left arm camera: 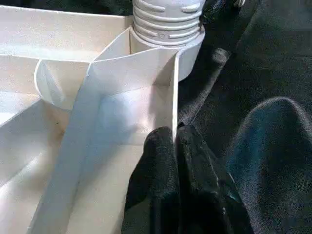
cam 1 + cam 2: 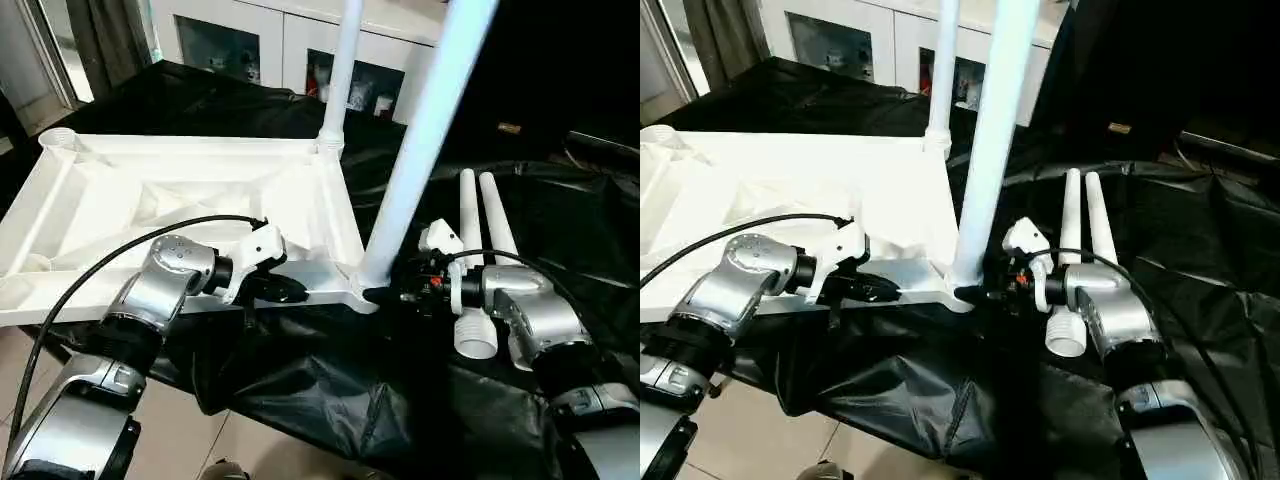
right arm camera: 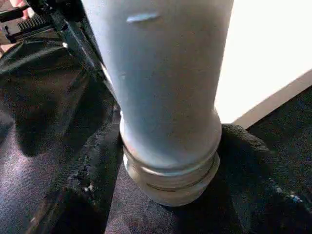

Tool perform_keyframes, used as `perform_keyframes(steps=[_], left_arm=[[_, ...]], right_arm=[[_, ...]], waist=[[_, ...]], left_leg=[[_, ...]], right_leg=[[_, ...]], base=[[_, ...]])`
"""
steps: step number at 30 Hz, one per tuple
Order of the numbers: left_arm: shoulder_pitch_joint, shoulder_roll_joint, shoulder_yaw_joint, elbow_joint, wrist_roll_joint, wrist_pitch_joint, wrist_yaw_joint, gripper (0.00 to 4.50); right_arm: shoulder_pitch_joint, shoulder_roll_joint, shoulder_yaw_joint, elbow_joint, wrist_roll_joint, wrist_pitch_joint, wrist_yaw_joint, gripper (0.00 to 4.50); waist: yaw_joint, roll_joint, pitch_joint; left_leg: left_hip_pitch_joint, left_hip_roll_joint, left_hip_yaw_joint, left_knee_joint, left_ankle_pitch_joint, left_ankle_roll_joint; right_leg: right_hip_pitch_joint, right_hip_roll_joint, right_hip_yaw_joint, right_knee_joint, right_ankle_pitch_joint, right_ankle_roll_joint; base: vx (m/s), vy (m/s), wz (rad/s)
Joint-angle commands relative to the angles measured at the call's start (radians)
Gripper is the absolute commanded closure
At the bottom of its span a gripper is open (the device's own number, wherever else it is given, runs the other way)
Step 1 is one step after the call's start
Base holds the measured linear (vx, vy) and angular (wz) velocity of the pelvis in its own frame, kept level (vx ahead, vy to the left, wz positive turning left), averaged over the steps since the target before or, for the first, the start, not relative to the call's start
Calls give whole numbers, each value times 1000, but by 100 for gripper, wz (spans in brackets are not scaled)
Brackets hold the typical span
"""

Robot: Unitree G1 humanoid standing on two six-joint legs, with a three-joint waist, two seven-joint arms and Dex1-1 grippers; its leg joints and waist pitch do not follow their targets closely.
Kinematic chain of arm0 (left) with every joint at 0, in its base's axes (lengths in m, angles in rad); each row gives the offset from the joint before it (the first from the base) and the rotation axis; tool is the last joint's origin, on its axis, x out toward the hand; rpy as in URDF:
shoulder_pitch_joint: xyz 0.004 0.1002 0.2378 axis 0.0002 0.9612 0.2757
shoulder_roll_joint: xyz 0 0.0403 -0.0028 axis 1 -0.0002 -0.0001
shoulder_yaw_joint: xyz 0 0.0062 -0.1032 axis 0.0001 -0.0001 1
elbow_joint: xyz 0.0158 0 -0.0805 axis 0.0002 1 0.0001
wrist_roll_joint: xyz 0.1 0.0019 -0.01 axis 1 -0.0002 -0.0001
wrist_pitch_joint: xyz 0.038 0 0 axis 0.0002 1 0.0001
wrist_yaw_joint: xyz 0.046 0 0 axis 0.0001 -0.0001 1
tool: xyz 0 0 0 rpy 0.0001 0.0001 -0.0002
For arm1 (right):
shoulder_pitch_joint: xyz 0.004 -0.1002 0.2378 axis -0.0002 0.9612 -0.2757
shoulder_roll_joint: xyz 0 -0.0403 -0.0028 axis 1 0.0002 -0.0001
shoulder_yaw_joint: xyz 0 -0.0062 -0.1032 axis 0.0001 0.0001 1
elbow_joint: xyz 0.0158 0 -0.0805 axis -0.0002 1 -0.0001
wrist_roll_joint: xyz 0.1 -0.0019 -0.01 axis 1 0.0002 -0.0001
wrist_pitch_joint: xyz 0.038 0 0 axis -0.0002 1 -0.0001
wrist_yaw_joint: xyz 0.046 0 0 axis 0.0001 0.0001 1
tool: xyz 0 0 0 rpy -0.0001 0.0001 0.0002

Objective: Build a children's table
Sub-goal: Rotate leg to tighten

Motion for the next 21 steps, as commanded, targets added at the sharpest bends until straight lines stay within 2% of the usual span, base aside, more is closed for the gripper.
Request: perform_keyframes(steps=[1, 4, 6, 7, 8, 9, 10, 12, 13, 15, 16, 20, 21], left_arm=[[17, -18, -13, -2, -12, 13, 8, 450], [0, -50, -6, 36, 18, 35, 105, 450], [-15, -78, 3, 61, 26, 49, 165, 450], [-33, -109, 11, 87, 35, 56, 229, 450], [-43, -127, 15, 103, 41, 60, 266, 450], [-43, -127, 15, 103, 41, 60, 266, 450], [-87, -205, 32, 159, 55, 87, 410, 450], [-101, -233, 40, 176, 57, 97, 462, 450], [-119, -271, 51, 199, 57, 111, 529, 450], [-131, -299, 57, 214, 54, 119, 571, 450], [-136, -318, 49, 217, 62, 119, 586, 450], [-137, -340, 27, 216, 78, 109, 579, 450], [-138, -342, 24, 221, 83, 102, 577, 450]], right_arm=[[29, 24, 13, -20, 13, 16, 2, 173], [46, 76, -33, 9, 15, 17, -141, 173], [43, 110, -61, 46, 9, 17, -246, 174], [34, 147, -92, 89, 9, 21, -353, 175], [30, 169, -110, 111, 10, 25, -415, 175], [30, 169, -110, 111, 10, 25, -415, 175], [0, 255, -181, 206, 30, 37, -652, 175], [-13, 286, -204, 235, 42, 36, -718, 175], [-35, 328, -236, 273, 62, 28, -801, 175], [-56, 365, -264, 306, 86, 21, -861, 175], [-77, 393, -276, 327, 90, 10, -902, 175], [-113, 434, -263, 346, 55, -20, -936, 175], [-119, 436, -254, 353, 38, -36, -945, 175]], waist=[[6, 8, -62], [3, 7, -59], [-3, 7, -55], [-6, 0, -55], [-7, 3, -52], [-6, 4, -50], [-11, 3, -50], [-10, 6, -50], [-12, 5, -48], [-10, 6, -48], [-11, 7, -49], [-13, 12, -52], [-13, 12, -53]], left_leg=[[5, 19, 5, -54, -121, 47], [6, 18, 5, -56, -141, 39], [12, 17, 1, -62, -202, 9], [11, 16, 1, -63, -216, 2], [12, 16, 1, -64, -225, -1], [18, 16, -1, -65, -253, -10], [14, 17, -5, -69, -261, -21], [21, 16, -7, -69, -285, -32], [18, 15, -8, -70, -298, -31], [26, 13, -8, -68, -332, -27], [19, 13, -11, -71, -330, -22], [12, 14, -15, -77, -325, -24], [12, 14, -13, -76, -324, -25]], right_leg=[[57, -69, 35, -51, -19, -245], [55, -71, 36, -56, -46, -242], [50, -73, 37, -71, -173, -217], [50, -74, 38, -75, -220, -203], [45, -74, 39, -79, -247, -196], [41, -77, 39, -87, -311, -178], [41, -79, 37, -88, -357, -164], [35, -78, 37, -94, -394, -147], [34, -77, 36, -98, -409, -138], [24, -79, 36, -105, -451, -125], [30, -78, 35, -105, -450, -116], [33, -76, 34, -100, -402, -108], [30, -76, 36, -100, -379, -111]], base=[[0, 0, 0], [0, 0, 0], [0, 0, 0], [0, 0, 0], [0, 0, 0], [0, 0, 0], [0, 0, 0], [0, 0, 0], [0, 0, 0], [0, 0, 0], [0, 0, 0], [0, 0, 0], [0, 0, 0]])
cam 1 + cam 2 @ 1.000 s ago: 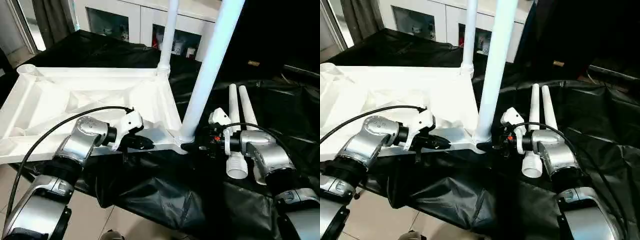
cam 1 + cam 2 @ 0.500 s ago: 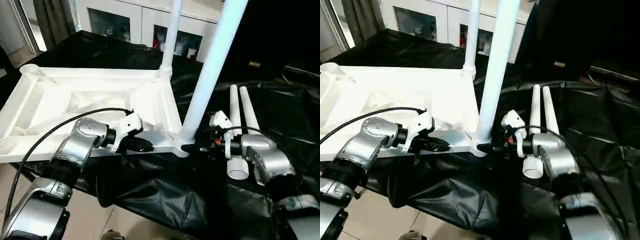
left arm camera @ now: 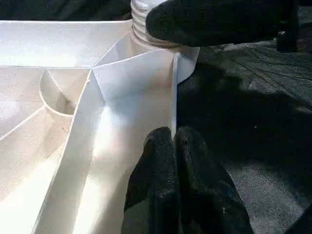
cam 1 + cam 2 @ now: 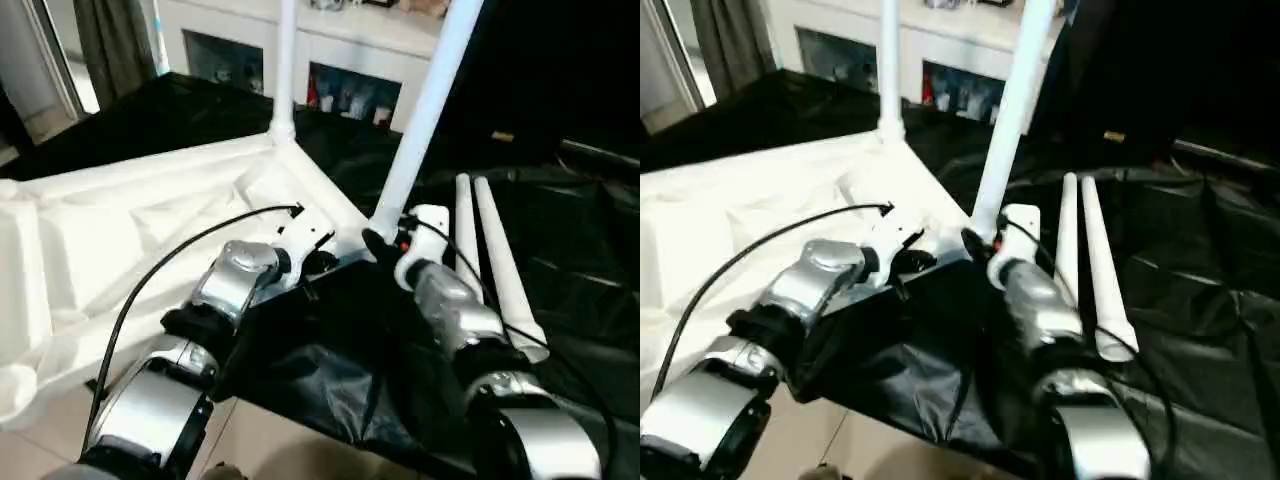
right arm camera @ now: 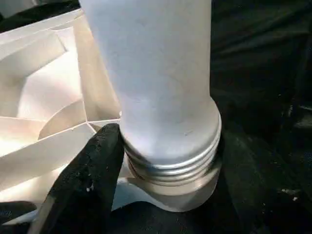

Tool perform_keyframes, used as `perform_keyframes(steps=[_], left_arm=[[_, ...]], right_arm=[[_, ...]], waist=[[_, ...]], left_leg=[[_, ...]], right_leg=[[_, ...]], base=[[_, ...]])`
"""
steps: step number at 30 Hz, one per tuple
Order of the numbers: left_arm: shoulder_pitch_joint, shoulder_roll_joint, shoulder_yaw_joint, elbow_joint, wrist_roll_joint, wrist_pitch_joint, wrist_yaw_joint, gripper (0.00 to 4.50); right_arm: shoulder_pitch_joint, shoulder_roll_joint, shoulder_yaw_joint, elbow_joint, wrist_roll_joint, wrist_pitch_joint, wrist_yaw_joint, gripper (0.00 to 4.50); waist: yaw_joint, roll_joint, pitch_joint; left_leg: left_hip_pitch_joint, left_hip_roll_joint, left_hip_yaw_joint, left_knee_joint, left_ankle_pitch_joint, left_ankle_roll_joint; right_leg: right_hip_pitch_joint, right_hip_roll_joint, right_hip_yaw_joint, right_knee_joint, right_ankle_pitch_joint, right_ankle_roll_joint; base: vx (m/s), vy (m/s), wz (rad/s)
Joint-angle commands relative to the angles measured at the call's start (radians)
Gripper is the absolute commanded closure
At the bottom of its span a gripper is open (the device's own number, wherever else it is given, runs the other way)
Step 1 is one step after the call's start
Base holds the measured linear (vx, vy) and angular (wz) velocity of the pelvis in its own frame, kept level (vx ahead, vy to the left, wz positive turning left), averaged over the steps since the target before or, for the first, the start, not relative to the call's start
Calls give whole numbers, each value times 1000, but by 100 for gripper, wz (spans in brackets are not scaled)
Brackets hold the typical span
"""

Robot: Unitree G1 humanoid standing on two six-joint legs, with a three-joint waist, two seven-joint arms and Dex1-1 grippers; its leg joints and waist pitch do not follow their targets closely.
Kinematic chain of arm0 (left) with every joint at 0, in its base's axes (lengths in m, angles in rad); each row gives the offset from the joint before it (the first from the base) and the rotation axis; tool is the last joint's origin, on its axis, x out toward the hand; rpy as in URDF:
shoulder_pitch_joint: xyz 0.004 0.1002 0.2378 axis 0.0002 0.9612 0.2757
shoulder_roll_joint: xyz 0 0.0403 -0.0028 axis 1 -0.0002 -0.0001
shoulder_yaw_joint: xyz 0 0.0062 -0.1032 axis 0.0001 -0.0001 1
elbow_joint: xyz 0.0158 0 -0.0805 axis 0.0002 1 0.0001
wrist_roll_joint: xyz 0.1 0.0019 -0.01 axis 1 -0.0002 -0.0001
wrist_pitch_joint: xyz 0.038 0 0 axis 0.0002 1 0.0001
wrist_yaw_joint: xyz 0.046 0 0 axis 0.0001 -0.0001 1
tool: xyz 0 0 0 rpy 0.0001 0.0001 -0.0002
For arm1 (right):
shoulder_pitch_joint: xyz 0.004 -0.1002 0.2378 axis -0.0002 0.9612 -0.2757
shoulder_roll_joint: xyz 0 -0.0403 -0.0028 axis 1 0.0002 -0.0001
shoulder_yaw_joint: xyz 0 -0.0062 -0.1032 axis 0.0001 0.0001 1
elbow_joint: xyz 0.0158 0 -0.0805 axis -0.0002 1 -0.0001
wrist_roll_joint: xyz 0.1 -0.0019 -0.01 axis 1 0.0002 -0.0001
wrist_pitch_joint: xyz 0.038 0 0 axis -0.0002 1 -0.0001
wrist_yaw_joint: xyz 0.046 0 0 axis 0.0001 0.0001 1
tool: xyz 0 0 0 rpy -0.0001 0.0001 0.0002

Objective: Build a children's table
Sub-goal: Rotate leg to tighten

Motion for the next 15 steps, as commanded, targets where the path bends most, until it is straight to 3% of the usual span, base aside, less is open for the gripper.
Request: perform_keyframes(steps=[1, 3, 6, 9, 10, 12, 13, 15], left_arm=[[-11, -46, -23, 24, 3, -30, 1, 450], [-4, -27, -34, 23, 7, -38, -21, 450], [6, 2, -48, 14, 16, -44, -55, 450], [13, 24, -53, 8, 19, -50, -84, 450], [24, 63, -61, -5, 19, -66, -153, 450], [32, 83, -65, -16, 16, -77, -201, 450], [38, 99, -66, -27, 6, -82, -245, 450], [51, 124, -69, -52, -16, -86, -322, 450]], right_arm=[[0, 56, 34, 80, -9, -6, 19, 140], [0, 46, 33, 76, -6, -27, 56, 106], [9, 7, 60, 55, -34, -45, 108, 85], [21, -32, 83, 29, -50, -45, 165, 85], [48, -101, 102, -29, -46, -29, 287, 85], [63, -139, 111, -65, -40, -21, 360, 85], [75, -171, 121, -97, -33, -16, 425, 85], [94, -219, 145, -149, -23, -8, 531, 85]], waist=[[-2, 14, -45], [0, 18, -45], [-1, 16, -46], [1, 13, -47], [4, 12, -47], [8, 12, -48], [7, 18, -53], [3, 19, -54]], left_leg=[[7, 18, -6, -76, -329, -22], [7, 18, -6, -76, -331, -17], [4, 18, -4, -76, -329, -8], [3, 18, -2, -75, -305, -3], [0, 18, -1, -74, -281, 7], [-1, 19, -1, -73, -261, 20], [-5, 19, -1, -70, -219, 25], [-5, 20, 2, -66, -179, 34]], right_leg=[[26, -72, 35, -96, -378, -117], [26, -74, 36, -96, -368, -123], [29, -73, 36, -95, -359, -128], [31, -73, 38, -93, -335, -137], [37, -72, 37, -92, -315, -137], [41, -71, 37, -90, -283, -140], [46, -71, 37, -79, -209, -164], [48, -68, 36, -70, -119, -196]], base=[[0, 0, 0], [0, 0, 0], [0, 0, 0], [0, 0, 0], [0, 0, 0], [0, 0, 0], [0, 0, 0], [0, 0, 0]])
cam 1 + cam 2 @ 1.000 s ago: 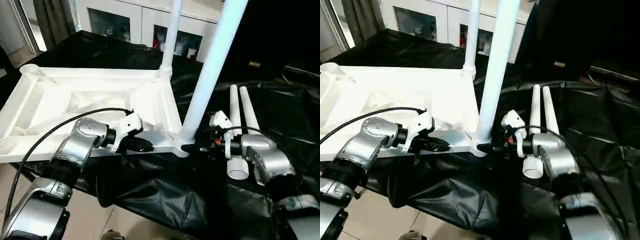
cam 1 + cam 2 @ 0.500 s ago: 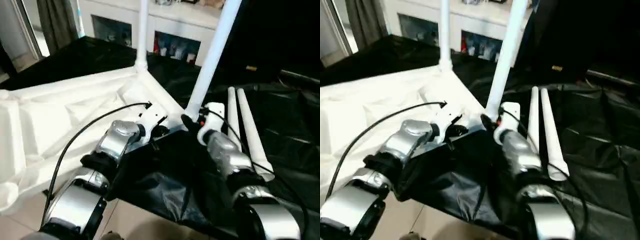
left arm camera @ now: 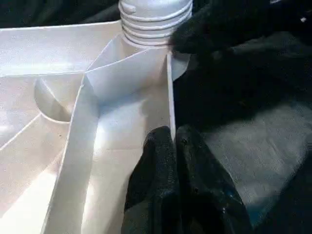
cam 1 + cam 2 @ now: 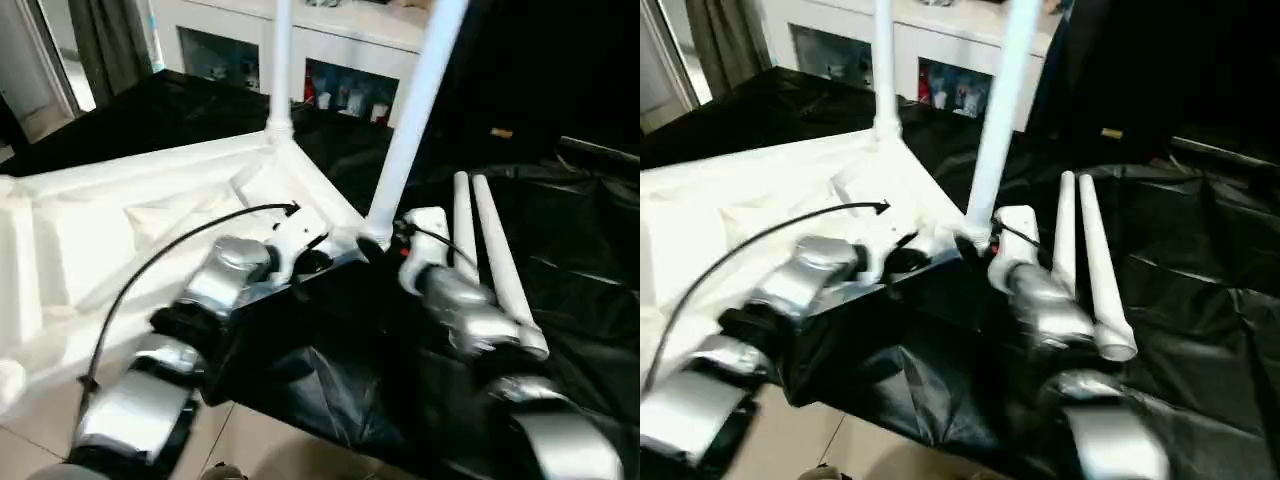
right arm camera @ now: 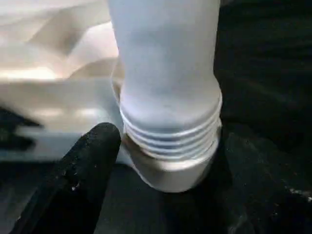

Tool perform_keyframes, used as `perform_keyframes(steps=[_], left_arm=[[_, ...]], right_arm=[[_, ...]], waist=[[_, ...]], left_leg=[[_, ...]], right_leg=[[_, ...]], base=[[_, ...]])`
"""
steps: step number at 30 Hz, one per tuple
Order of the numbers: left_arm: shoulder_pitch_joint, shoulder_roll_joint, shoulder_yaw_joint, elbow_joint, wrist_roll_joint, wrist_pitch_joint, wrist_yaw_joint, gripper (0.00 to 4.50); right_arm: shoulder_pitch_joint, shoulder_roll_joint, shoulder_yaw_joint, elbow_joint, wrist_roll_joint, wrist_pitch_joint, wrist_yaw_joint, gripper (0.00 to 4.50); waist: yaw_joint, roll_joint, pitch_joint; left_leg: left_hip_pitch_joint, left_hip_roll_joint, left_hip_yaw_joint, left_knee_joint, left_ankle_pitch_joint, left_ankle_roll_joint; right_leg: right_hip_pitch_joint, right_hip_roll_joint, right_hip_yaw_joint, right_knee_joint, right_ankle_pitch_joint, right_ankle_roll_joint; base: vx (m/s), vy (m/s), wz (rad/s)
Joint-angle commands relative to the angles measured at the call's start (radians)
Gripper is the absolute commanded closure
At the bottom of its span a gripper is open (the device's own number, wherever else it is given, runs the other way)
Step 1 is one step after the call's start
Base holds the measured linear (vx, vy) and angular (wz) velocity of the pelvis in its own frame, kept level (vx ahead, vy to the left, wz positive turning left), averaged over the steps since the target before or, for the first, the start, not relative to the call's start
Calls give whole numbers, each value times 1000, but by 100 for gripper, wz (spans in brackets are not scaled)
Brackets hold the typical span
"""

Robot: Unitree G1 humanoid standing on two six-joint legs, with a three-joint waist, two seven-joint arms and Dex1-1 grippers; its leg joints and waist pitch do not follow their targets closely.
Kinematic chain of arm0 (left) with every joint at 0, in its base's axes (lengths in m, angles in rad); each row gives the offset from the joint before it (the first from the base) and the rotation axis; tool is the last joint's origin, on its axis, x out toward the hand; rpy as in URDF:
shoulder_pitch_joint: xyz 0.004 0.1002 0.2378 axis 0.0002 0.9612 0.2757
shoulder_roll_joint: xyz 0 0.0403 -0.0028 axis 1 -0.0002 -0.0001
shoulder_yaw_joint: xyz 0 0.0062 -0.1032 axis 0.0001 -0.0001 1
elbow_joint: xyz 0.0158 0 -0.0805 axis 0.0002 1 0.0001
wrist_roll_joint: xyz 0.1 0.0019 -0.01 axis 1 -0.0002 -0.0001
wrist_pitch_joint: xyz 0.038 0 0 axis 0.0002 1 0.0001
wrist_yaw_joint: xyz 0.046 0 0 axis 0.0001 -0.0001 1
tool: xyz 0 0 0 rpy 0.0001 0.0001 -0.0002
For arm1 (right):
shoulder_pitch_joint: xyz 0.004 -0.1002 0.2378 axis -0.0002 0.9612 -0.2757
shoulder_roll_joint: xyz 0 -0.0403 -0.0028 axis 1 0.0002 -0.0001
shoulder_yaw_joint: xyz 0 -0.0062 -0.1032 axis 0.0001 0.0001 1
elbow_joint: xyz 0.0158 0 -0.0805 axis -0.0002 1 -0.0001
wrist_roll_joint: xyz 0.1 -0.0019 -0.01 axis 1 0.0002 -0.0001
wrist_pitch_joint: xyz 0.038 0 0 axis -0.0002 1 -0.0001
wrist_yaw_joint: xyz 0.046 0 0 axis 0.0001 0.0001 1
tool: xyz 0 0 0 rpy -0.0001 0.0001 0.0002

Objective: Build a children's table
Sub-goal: Rotate leg to tighten

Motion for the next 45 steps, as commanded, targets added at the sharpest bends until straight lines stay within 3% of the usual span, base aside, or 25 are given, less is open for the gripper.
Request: perform_keyframes(steps=[1, 4, 7, 11, 15, 18, 22, 25, 26, 27, 28, 32, 33, 34, 35, 36, 37, 41, 44, 45], left_arm=[[43, 21, -45, -25, -20, -1, -143, 450], [67, 69, -64, -56, -37, -31, -252, 450], [85, 111, -75, -81, -47, -53, -322, 450], [96, 140, -73, -109, -54, -62, -372, 450], [100, 156, -68, -127, -61, -59, -392, 450], [99, 160, -67, -125, -62, -63, -392, 450], [101, 162, -58, -125, -61, -65, -382, 450], [102, 163, -54, -122, -60, -64, -373, 450], [103, 164, -53, -121, -61, -65, -369, 450], [103, 162, -50, -120, -60, -58, -359, 450], [99, 154, -44, -110, -54, -44, -325, 450], [80, 122, -26, -63, -37, -14, -212, 450], [76, 116, -22, -55, -35, -10, -193, 450], [55, 82, -6, -11, -22, 3, -93, 450], [55, 82, -6, -11, -22, 3, -93, 450], [16, 20, 12, 55, -9, 32, 54, 450], [3, -3, 17, 76, -7, 44, 100, 450], [-64, -137, 36, 141, -10, 72, 288, 450], [-79, -177, 33, 148, -7, 76, 321, 450], [-88, -201, 21, 150, 2, 67, 317, 450]], right_arm=[[15, -58, 46, -95, 12, 18, 158, 85], [38, -126, 88, -155, 8, 28, 282, 85], [50, -176, 114, -201, 23, 53, 385, 85], [60, -200, 136, -241, 36, 78, 480, 85], [65, -200, 168, -246, 26, 84, 518, 85], [63, -187, 176, -242, 23, 88, 515, 119], [66, -164, 194, -246, 17, 102, 518, 144], [64, -152, 200, -234, 12, 95, 505, 164], [64, -147, 200, -231, 13, 94, 499, 170], [66, -143, 197, -231, 18, 98, 493, 170], [73, -134, 189, -232, 22, 109, 470, 173], [82, -101, 161, -210, 4, 108, 351, 180], [81, -93, 154, -203, 2, 108, 324, 180], [64, -39, 99, -142, -1, 128, 151, 181], [64, -39, 99, -142, -1, 128, 151, 181], [36, 38, 39, -58, 4, 133, -70, 181], [27, 65, 20, -31, 7, 133, -144, 181], [-22, 186, -25, 60, 17, 108, -403, 181], [-42, 221, -32, 81, 22, 102, -454, 182], [-58, 236, -9, 89, -14, 78, -468, 182]], waist=[[4, 10, -59], [-1, 21, -63], [0, 17, -63], [11, 10, -61], [18, 10, -56], [18, 7, -54], [20, 6, -57], [21, 9, -58], [21, 15, -59], [19, 13, -58], [19, 20, -57], [15, 18, -51], [14, 27, -50], [9, 34, -49], [7, 27, -49], [1, 32, -48], [-4, 31, -47], [-1, 34, -44], [-2, 35, -45], [-2, 35, -45]], left_leg=[[-3, 18, 0, -59, -162, 39], [-1, 18, 4, -51, -99, 74], [2, 20, 8, -48, -94, 88], [3, 26, 12, -47, -102, 91], [5, 28, 11, -51, -141, 65], [8, 27, 10, -54, -172, 39], [4, 25, 9, -53, -143, 39], [4, 24, 9, -52, -126, 41], [5, 24, 9, -52, -127, 40], [4, 24, 10, -52, -132, 39], [7, 24, 8, -54, -152, 31], [12, 22, 7, -59, -226, 7], [14, 23, 6, -60, -240, -1], [18, 21, 4, -64, -274, -27], [17, 20, 2, -65, -284, -33], [15, 18, 1, -66, -293, -39], [19, 16, -3, -66, -317, -53], [32, 13, -3, -62, -368, -31], [26, 13, -4, -65, -365, -24], [21, 13, -5, -68, -364, -20]], right_leg=[[58, -66, 36, -66, -95, -204], [60, -62, 36, -49, 75, -254], [62, -62, 37, -45, 110, -279], [62, -64, 34, -44, 74, -279], [57, -68, 35, -53, -36, -253], [52, -70, 37, -60, -117, -231], [54, -68, 37, -54, -76, -228], [55, -67, 37, -51, -39, -234], [55, -67, 36, -50, -30, -237], [55, -67, 36, -51, -32, -237], [54, -67, 37, -53, -53, -237], [48, -69, 39, -70, -183, -214], [44, -70, 40, -72, -206, -210], [40, -68, 40, -81, -264, -195], [43, -69, 39, -83, -286, -187], [38, -69, 41, -85, -330, -174], [35, -70, 39, -90, -384, -163], [20, -70, 38, -110, -475, -130], [23, -69, 37, -111, -474, -119], [25, -68, 35, -110, -460, -110]], base=[[50, 15, -2], [34, 11, -2], [0, 0, 0], [0, 0, 0], [0, 0, 0], [0, 0, 0], [0, 0, 0], [0, 0, 0], [0, 0, 0], [0, 0, 0], [0, 0, 0], [0, 0, 0], [0, 0, 0], [0, 0, 0], [0, 0, 0], [-51, 2, -1], [-51, 6, -1], [-13, 2, 0], [0, 0, 0], [0, 0, 0]])
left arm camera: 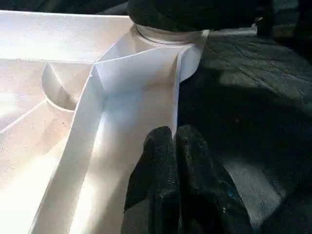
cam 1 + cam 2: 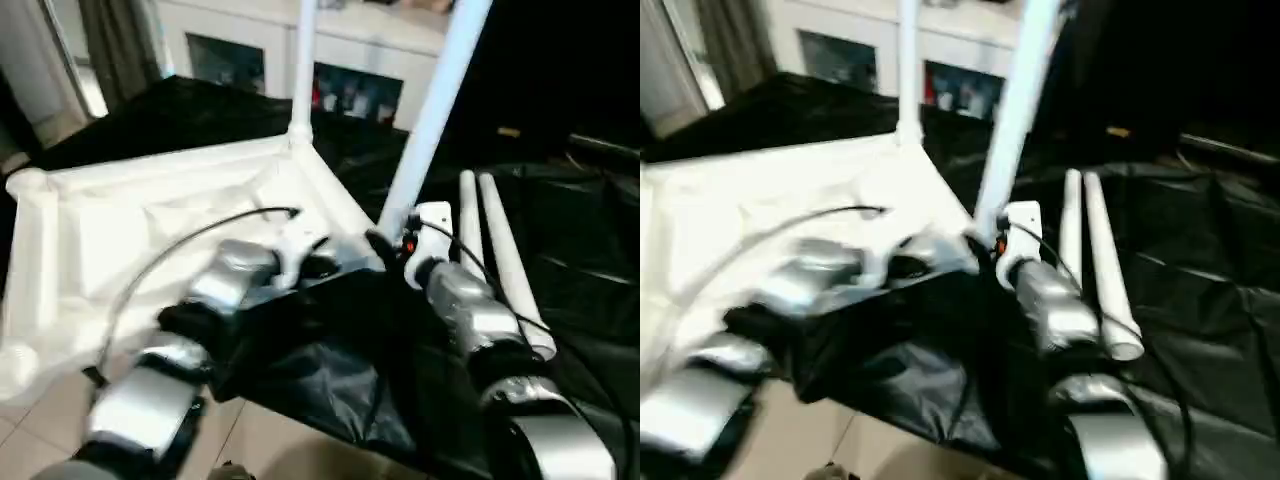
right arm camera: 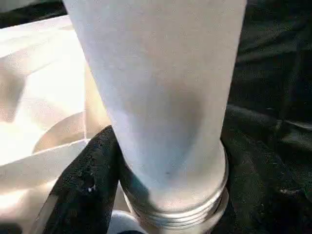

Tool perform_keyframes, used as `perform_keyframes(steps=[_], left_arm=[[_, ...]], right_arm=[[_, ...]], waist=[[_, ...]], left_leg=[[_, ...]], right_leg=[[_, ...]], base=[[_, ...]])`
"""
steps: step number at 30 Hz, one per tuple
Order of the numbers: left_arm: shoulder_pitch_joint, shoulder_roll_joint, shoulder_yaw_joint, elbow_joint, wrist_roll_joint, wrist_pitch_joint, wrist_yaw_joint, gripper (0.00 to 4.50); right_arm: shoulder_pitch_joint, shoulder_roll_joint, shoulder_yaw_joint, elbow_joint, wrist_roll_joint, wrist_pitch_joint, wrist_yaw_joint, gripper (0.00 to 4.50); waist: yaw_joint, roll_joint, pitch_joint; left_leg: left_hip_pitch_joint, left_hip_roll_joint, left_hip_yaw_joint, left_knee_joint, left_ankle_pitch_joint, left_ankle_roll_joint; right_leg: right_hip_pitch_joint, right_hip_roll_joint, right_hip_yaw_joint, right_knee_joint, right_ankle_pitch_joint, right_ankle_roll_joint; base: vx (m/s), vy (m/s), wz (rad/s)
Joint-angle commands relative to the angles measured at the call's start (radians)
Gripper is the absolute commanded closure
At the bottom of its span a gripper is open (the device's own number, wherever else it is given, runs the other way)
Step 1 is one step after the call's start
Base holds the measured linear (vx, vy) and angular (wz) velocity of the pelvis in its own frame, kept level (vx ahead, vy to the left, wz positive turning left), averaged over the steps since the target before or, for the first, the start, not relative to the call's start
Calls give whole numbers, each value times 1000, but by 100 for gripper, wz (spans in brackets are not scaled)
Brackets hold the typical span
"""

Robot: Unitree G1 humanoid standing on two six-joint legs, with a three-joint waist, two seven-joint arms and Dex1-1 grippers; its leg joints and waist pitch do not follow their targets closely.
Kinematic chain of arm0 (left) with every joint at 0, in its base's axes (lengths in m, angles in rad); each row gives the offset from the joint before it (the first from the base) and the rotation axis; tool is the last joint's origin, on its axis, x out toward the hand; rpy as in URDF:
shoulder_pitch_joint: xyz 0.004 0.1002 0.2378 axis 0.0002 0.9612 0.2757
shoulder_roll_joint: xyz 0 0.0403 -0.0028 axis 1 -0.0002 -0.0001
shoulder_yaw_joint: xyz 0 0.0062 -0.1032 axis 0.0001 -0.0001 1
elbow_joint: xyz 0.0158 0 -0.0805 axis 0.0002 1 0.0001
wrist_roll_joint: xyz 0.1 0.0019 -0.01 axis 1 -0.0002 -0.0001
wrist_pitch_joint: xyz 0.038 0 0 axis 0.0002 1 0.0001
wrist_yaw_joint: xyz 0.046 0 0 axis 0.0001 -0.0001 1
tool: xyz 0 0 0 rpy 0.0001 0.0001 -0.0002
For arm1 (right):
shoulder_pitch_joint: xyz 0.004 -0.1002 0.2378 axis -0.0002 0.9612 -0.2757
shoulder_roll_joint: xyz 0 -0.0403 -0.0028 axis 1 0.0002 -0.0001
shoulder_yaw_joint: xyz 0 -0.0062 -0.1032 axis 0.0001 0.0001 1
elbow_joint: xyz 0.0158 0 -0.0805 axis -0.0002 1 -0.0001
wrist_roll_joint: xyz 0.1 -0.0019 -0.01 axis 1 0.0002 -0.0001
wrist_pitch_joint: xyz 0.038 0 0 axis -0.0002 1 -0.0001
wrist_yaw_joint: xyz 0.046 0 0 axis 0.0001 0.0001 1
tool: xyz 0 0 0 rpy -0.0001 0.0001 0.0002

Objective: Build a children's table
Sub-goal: Rotate leg to tighten

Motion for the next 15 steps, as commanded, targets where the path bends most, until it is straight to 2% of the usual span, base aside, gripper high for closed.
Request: perform_keyframes(steps=[1, 3, 4, 5, 6, 8, 9, 10, 11, 12, 13, 14, 15], left_arm=[[-37, -59, -6, 36, 21, -1, 98, 450], [-41, -63, -9, 46, 27, -13, 94, 450], [-40, -58, -15, 54, 31, -25, 78, 450], [-39, -57, -16, 54, 32, -26, 76, 450], [-31, -40, -26, 55, 36, -41, 46, 450], [-24, -20, -32, 51, 37, -52, 15, 450], [-22, -16, -33, 50, 37, -54, 8, 450], [-15, 1, -38, 41, 36, -67, -27, 450], [-10, 23, -40, 36, 41, -80, -67, 450], [-10, 23, -40, 36, 41, -80, -67, 450], [-2, 52, -48, 26, 43, -99, -115, 450], [6, 75, -51, 14, 41, -102, -157, 450], [18, 102, -60, -4, 37, -122, -217, 450]], right_arm=[[12, 84, 71, 69, -38, 12, 12, 182], [6, 87, 64, 76, -46, -7, 10, 182], [0, 83, 61, 82, -43, -24, 20, 147], [-1, 82, 61, 82, -42, -25, 21, 126], [-2, 64, 75, 75, -52, -36, 50, 112], [0, 40, 93, 60, -63, -48, 94, 103], [0, 34, 96, 57, -65, -50, 105, 90], [6, 13, 107, 38, -63, -52, 160, 90], [13, -14, 117, 16, -59, -54, 243, 90], [13, -14, 117, 16, -59, -54, 243, 90], [28, -50, 137, -21, -54, -48, 336, 90], [40, -82, 158, -51, -52, -44, 410, 90], [53, -116, 181, -83, -49, -41, 487, 90]], waist=[[-7, 15, -48], [-7, 13, -49], [-8, 10, -49], [-8, 13, -49], [-9, 15, -49], [-13, 10, -51], [-13, 10, -52], [-13, 9, -52], [-12, 3, -52], [-10, 4, -53], [-10, -4, -54], [-8, -1, -52], [-7, -16, -54]], left_leg=[[15, 15, -6, -73, -358, -19], [15, 14, -4, -72, -353, -15], [9, 13, -4, -74, -346, -8], [9, 14, -5, -74, -342, -5], [7, 15, -5, -75, -341, -3], [-3, 15, -7, -77, -324, 0], [-5, 14, -7, -77, -315, 1], [-3, 15, -4, -75, -304, 9], [-4, 15, -4, -74, -302, 15], [-7, 16, -4, -73, -285, 23], [-10, 17, -2, -72, -257, 30], [-9, 18, -1, -71, -249, 35], [-10, 18, 2, -67, -225, 52]], right_leg=[[20, -66, 33, -108, -443, -104], [19, -65, 32, -108, -421, -103], [23, -66, 31, -105, -409, -105], [24, -67, 31, -105, -406, -106], [24, -67, 31, -103, -399, -110], [32, -69, 30, -99, -377, -113], [35, -69, 30, -98, -370, -113], [32, -68, 31, -98, -348, -121], [34, -69, 30, -98, -347, -123], [38, -71, 31, -94, -329, -130], [41, -70, 31, -91, -292, -138], [41, -70, 30, -89, -281, -143], [46, -70, 30, -88, -248, -149]], base=[[0, 0, 0], [0, 0, 0], [0, 0, 0], [0, 0, 0], [0, 0, 0], [0, 0, 0], [0, 0, 0], [0, 0, 0], [0, 0, 0], [0, 0, 0], [0, 0, 0], [0, 0, 0], [0, 0, 0]])
